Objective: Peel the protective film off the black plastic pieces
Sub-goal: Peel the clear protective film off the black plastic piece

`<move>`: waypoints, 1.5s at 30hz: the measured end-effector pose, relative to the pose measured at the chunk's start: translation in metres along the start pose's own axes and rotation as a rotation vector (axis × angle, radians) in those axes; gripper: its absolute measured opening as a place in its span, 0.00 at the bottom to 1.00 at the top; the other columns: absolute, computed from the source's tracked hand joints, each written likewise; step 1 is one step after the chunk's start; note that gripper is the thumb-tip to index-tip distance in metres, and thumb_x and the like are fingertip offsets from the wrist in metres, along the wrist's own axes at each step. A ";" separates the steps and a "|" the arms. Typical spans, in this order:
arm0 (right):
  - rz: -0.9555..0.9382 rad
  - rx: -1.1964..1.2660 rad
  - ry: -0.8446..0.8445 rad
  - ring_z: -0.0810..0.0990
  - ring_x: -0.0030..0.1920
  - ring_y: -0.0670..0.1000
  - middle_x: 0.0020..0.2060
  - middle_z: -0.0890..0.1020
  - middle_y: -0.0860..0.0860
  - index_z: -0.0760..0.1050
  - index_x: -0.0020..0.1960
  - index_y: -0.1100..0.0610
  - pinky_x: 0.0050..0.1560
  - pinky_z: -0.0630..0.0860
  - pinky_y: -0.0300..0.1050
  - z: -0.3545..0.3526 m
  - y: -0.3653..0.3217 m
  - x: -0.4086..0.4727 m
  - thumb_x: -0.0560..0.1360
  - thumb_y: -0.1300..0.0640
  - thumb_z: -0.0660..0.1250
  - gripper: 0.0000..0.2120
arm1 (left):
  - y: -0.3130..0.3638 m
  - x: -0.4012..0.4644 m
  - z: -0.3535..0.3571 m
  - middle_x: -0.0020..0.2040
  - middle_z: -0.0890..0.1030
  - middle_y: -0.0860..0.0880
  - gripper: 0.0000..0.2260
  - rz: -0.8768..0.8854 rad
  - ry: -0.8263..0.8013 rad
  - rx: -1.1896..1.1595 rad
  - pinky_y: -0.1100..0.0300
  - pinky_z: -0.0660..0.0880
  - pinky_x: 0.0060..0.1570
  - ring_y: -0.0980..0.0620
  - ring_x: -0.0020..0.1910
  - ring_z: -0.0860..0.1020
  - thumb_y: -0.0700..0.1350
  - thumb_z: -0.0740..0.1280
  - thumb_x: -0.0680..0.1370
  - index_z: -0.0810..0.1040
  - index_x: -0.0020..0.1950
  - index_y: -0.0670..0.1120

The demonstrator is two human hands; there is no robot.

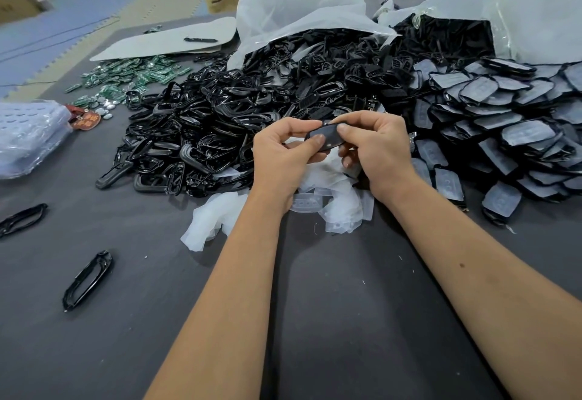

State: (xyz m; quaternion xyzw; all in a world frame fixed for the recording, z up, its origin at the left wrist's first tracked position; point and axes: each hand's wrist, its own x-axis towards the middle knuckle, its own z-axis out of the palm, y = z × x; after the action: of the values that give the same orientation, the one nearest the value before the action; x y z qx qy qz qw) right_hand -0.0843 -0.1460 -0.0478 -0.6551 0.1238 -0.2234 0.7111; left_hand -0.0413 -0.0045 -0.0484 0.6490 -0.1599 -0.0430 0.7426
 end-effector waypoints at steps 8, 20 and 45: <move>-0.097 -0.160 -0.022 0.77 0.25 0.46 0.28 0.81 0.48 0.83 0.44 0.55 0.25 0.72 0.39 0.000 0.002 -0.002 0.77 0.65 0.69 0.07 | -0.002 0.001 0.000 0.42 0.87 0.44 0.09 -0.016 0.028 -0.002 0.63 0.81 0.38 0.46 0.39 0.87 0.29 0.73 0.75 0.85 0.49 0.41; -0.026 -0.069 -0.032 0.74 0.25 0.44 0.27 0.80 0.49 0.84 0.52 0.60 0.27 0.72 0.38 -0.002 0.002 -0.001 0.80 0.68 0.69 0.07 | -0.002 0.001 -0.003 0.44 0.87 0.46 0.11 -0.030 0.010 0.017 0.62 0.81 0.40 0.50 0.38 0.86 0.29 0.74 0.74 0.86 0.52 0.43; -0.264 -0.245 -0.076 0.78 0.41 0.42 0.49 0.80 0.51 0.85 0.44 0.59 0.40 0.75 0.35 0.001 -0.002 -0.006 0.78 0.60 0.75 0.04 | 0.003 0.007 -0.008 0.45 0.84 0.43 0.04 -0.194 0.024 -0.347 0.66 0.78 0.40 0.53 0.39 0.80 0.35 0.70 0.80 0.83 0.54 0.38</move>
State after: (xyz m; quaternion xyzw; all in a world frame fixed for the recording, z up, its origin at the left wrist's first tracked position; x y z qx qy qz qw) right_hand -0.0891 -0.1420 -0.0466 -0.7552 0.0360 -0.2731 0.5948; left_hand -0.0332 0.0021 -0.0450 0.5242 -0.0779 -0.1333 0.8375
